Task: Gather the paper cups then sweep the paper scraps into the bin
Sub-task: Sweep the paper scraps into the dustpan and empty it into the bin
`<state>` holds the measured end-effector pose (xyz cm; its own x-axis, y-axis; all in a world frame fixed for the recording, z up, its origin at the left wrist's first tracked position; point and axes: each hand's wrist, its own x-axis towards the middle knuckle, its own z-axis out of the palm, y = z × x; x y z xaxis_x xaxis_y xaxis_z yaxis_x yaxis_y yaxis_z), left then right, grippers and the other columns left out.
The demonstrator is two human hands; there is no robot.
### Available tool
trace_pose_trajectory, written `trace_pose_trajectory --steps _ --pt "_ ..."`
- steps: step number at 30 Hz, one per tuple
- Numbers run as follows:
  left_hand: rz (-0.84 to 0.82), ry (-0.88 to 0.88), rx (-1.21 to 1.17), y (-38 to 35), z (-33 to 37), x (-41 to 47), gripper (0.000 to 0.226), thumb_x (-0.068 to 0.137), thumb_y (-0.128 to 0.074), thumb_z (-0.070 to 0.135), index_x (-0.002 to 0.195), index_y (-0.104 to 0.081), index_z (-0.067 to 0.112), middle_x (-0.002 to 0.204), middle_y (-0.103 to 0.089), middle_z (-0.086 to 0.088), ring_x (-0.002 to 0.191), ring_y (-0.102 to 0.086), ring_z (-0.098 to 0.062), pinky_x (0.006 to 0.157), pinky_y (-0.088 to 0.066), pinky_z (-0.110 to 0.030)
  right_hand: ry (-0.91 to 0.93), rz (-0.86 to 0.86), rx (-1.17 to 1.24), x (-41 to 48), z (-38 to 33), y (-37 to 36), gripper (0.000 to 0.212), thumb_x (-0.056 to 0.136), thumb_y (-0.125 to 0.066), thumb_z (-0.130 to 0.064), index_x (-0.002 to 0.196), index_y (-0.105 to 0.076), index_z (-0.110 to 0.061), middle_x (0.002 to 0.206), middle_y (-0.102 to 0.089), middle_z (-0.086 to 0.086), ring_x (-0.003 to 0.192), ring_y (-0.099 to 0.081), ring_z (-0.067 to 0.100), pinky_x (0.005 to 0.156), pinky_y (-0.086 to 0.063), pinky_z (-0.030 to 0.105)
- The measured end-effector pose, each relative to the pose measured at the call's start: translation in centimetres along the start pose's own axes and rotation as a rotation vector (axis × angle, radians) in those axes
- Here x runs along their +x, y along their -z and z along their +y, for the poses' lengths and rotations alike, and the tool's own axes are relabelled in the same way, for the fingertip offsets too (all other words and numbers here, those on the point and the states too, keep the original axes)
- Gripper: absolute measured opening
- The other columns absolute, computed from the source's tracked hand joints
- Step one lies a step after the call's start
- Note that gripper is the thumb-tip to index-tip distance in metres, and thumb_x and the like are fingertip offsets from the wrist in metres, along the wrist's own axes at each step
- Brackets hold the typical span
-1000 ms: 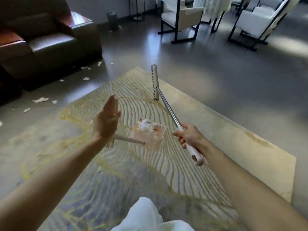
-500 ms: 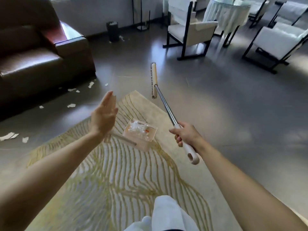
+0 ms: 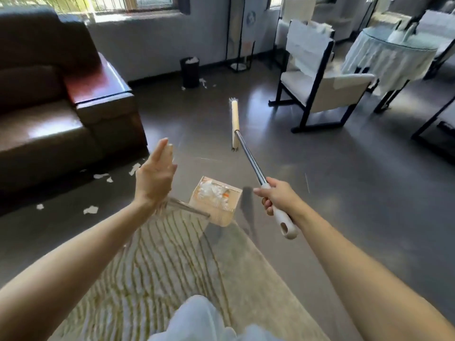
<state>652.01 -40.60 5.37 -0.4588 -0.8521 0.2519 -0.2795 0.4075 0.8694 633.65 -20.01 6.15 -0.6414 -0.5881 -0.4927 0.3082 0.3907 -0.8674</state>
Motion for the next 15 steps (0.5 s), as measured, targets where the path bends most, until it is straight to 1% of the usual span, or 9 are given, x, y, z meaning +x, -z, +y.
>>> trace_pose_trajectory --steps 2,4,5,6,7,8,10,12,15 --pt "0.029 0.004 -0.002 -1.9 -0.5 6.6 0.059 0.092 -0.062 0.021 0.145 -0.039 0.033 0.111 -0.054 0.009 0.071 -0.052 0.000 0.058 -0.041 0.002 0.000 -0.025 0.008 7.0 -4.9 -0.4 0.055 0.092 -0.059 -0.003 0.139 -0.030 0.000 0.069 -0.040 0.005 0.045 -0.034 0.007 0.034 -0.032 0.015" --pt "0.052 0.049 -0.022 -4.3 -1.7 13.4 0.059 0.091 -0.064 0.020 0.143 -0.040 0.035 0.107 -0.060 0.006 0.063 -0.056 -0.006 0.052 -0.047 -0.009 0.003 -0.032 0.004 14.4 -8.7 -1.1 0.053 0.092 -0.059 -0.003 0.136 -0.030 0.001 0.069 -0.041 0.004 0.045 -0.034 0.006 0.034 -0.031 0.015" --pt "0.064 0.071 -0.031 -5.7 -2.4 16.9 0.059 0.091 -0.064 0.019 0.142 -0.042 0.036 0.106 -0.062 0.005 0.060 -0.057 -0.010 0.052 -0.048 -0.013 0.003 -0.038 0.005 18.3 -10.3 -1.5 0.053 0.092 -0.059 -0.003 0.136 -0.030 0.002 0.068 -0.042 0.004 0.043 -0.034 0.005 0.034 -0.031 0.014" --pt "0.073 0.073 -0.034 -7.1 -3.1 20.5 0.058 0.091 -0.064 0.018 0.142 -0.043 0.036 0.107 -0.063 0.006 0.062 -0.059 -0.012 0.056 -0.050 -0.016 0.004 -0.047 0.000 22.2 -11.9 -2.1 0.052 0.092 -0.058 -0.003 0.136 -0.030 0.002 0.067 -0.042 0.004 0.041 -0.035 0.004 0.034 -0.031 0.014" --pt "0.067 0.062 -0.024 -8.6 -3.9 24.0 0.058 0.091 -0.064 0.018 0.143 -0.043 0.034 0.111 -0.061 0.008 0.072 -0.062 -0.013 0.065 -0.052 -0.017 0.005 -0.050 -0.010 26.0 -13.3 -2.6 0.053 0.092 -0.058 -0.002 0.136 -0.030 0.002 0.066 -0.042 0.004 0.039 -0.035 0.004 0.034 -0.031 0.014" --pt "0.057 0.049 -0.008 -10.0 -4.7 27.7 0.058 0.091 -0.064 0.017 0.143 -0.043 0.032 0.118 -0.060 0.008 0.086 -0.063 -0.012 0.078 -0.051 -0.019 0.010 -0.052 -0.017 29.8 -15.0 -3.3 0.054 0.092 -0.058 -0.002 0.138 -0.031 0.002 0.066 -0.042 0.004 0.037 -0.036 0.003 0.034 -0.032 0.015" --pt "0.033 0.052 0.017 -12.2 -5.8 34.9 0.058 0.092 -0.063 0.016 0.144 -0.042 0.029 0.132 -0.057 0.003 0.110 -0.058 -0.016 0.097 -0.046 -0.029 0.012 -0.072 -0.007 37.0 -18.6 -4.6 0.058 0.092 -0.059 -0.003 0.143 -0.032 -0.005 0.066 -0.044 0.004 0.035 -0.038 0.003 0.033 -0.034 0.015" --pt "0.030 0.073 0.023 -13.8 -6.1 42.1 0.058 0.093 -0.062 0.015 0.145 -0.042 0.028 0.138 -0.054 -0.002 0.118 -0.055 -0.020 0.101 -0.045 -0.034 -0.003 -0.090 0.006 43.1 -22.7 -5.6 0.061 0.091 -0.060 -0.004 0.145 -0.031 -0.011 0.064 -0.045 0.004 0.035 -0.038 0.003 0.034 -0.035 0.016" --pt "0.036 0.075 0.059 -15.7 -6.0 52.4 0.059 0.093 -0.062 0.012 0.146 -0.041 0.026 0.142 -0.050 -0.001 0.124 -0.050 -0.017 0.104 -0.038 -0.029 -0.021 -0.099 0.025 51.2 -28.2 -6.3 0.057 0.091 -0.062 -0.006 0.141 -0.035 -0.006 0.061 -0.043 0.001 0.036 -0.038 0.002 0.035 -0.036 0.016"
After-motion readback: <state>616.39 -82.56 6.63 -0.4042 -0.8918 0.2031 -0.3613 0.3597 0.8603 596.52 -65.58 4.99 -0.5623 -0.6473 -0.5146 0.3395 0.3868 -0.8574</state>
